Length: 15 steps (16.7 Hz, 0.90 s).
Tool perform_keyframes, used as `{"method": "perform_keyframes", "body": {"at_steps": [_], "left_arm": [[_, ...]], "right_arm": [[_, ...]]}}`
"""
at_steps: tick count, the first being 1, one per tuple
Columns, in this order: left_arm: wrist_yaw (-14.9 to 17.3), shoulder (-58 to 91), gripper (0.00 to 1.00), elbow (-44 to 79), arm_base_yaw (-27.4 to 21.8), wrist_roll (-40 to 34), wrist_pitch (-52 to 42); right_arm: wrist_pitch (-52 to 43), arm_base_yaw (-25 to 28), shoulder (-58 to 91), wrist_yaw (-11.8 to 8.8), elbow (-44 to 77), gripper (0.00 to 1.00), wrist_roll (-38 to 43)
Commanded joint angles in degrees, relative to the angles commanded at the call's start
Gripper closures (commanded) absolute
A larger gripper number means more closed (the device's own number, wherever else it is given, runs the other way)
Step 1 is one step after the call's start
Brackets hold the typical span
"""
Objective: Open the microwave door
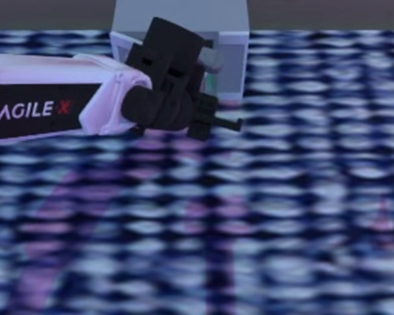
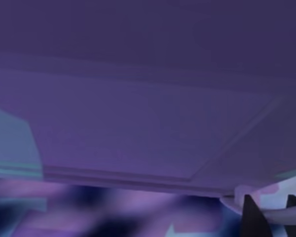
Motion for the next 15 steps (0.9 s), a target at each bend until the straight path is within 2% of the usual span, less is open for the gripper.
{"method": "perform_keyframes", "body": {"at_steps": [10, 15], "left_arm": [[0.0, 0.0, 1.0, 0.0, 0.0, 0.0, 0.0], [1.6, -1.0, 1.0, -1.2, 0.4, 1.5, 0.5]], "right_arm": [[0.0, 0.0, 0.0, 0.0, 0.0, 0.0, 0.0], [0.0, 0.0, 0.0, 0.0, 0.0, 0.0, 0.0]]}}
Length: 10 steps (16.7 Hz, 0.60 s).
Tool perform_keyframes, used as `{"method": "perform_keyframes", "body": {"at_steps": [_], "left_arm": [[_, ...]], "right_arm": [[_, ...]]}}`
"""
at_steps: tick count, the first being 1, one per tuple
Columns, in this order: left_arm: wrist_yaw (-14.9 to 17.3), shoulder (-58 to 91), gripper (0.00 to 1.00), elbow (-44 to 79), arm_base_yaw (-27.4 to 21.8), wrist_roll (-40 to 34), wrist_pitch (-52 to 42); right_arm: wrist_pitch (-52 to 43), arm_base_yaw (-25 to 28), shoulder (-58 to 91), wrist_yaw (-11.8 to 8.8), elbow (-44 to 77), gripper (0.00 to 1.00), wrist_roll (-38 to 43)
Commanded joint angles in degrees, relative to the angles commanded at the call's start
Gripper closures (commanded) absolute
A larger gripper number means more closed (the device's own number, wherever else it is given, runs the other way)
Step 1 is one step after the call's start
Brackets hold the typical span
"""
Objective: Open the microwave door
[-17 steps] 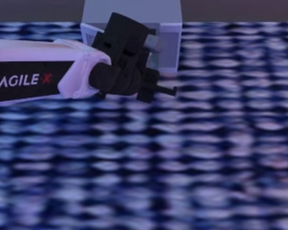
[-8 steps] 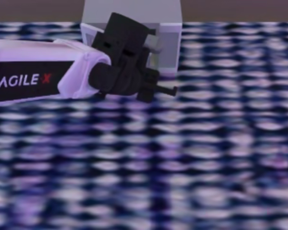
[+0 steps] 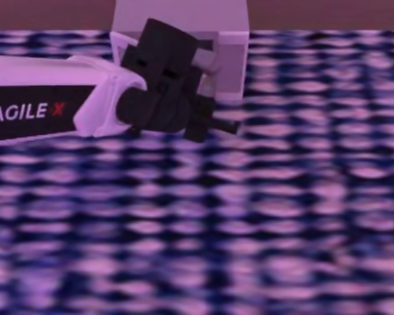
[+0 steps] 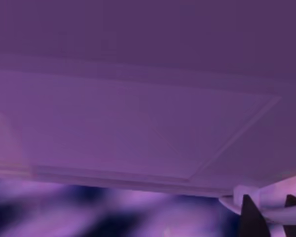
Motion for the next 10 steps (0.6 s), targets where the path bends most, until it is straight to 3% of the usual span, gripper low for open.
{"method": "perform_keyframes", "body": {"at_steps": [10], "left_arm": [[0.8, -0.5, 1.0, -1.0, 0.5, 1.3, 0.2]], "right_arm": [[0.0, 0.0, 0.0, 0.0, 0.0, 0.0, 0.0]]}}
